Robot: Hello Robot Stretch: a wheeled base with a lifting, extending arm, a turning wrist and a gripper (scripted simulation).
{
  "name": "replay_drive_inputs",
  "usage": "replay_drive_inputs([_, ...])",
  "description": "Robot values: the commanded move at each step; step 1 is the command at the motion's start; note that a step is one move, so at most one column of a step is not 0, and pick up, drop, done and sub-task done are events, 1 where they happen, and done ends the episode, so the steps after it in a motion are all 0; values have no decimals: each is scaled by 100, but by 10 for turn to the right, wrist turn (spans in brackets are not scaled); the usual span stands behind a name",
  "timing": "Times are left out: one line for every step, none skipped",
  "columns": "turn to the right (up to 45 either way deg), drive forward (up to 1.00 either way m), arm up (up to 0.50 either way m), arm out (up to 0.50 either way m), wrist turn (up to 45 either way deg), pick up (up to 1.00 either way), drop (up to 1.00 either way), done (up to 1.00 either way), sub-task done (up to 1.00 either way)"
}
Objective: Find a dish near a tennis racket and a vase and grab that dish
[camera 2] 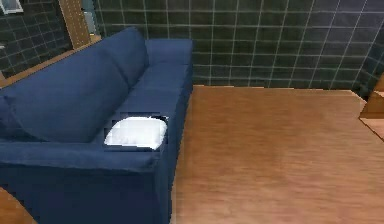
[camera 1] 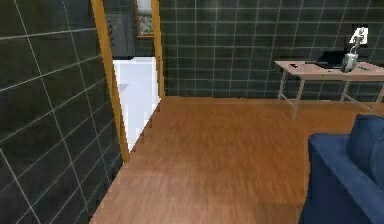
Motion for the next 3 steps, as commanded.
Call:
replay_drive_inputs([30,0,0,0,0,0,0,0,0])
replay_drive_inputs([0,100,0,0,0,0,0,0,0])
replay_drive_inputs([-420,0,0,0,0,0,0,0,0])
